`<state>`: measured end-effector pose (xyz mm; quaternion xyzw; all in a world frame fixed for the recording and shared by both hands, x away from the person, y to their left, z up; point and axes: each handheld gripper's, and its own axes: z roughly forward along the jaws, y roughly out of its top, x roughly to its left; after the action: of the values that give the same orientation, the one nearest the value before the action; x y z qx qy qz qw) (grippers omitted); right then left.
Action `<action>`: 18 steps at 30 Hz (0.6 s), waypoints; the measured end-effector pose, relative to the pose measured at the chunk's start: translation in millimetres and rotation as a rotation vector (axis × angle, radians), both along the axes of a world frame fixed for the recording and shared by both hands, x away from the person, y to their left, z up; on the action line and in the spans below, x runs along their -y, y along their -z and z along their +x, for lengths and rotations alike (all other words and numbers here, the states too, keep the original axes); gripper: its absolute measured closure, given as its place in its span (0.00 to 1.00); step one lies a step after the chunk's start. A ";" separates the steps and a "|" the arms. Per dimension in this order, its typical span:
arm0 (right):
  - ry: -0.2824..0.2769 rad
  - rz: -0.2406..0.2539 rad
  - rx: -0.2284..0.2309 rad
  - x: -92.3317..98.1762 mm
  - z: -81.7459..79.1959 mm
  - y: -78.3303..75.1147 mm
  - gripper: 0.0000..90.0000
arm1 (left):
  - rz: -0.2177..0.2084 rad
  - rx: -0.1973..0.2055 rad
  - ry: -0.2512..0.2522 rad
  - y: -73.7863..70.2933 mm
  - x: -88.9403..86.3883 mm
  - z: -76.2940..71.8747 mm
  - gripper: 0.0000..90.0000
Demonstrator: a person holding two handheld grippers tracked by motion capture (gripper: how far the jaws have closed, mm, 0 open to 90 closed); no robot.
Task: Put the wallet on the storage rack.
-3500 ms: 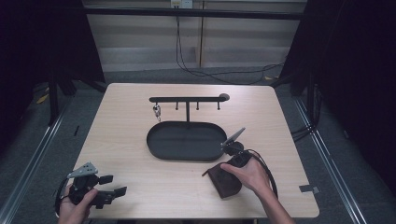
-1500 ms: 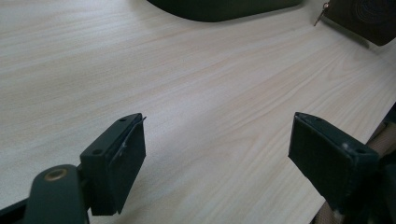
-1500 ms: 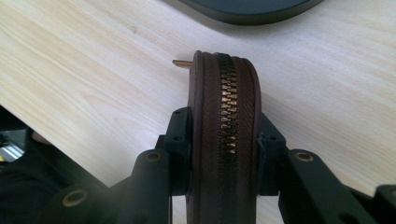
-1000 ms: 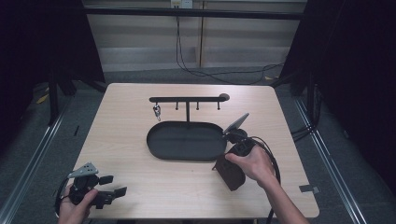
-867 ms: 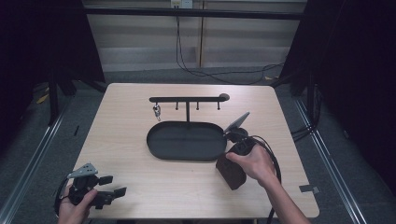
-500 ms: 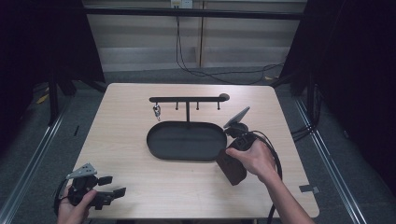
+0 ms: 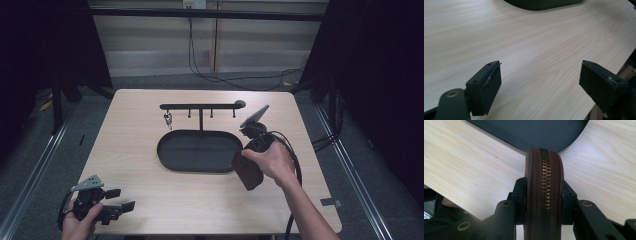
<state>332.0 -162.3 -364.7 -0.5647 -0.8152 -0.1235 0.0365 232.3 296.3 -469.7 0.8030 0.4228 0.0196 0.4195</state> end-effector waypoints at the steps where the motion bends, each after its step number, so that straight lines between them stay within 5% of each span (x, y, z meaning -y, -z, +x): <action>1: -0.001 -0.003 -0.005 -0.3 1.9 -1.0 0.72 | -0.004 -0.001 0.001 -0.1 0.0 -0.2 0.20; 18: 0.031 -0.039 0.006 -8.2 22.7 -7.4 0.72 | 0.000 -0.007 0.009 0.7 0.4 0.2 0.20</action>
<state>354.7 -154.1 -357.3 -0.5775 -0.8087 -0.1095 0.0212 232.5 295.9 -470.4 0.8051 0.4206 0.0149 0.4180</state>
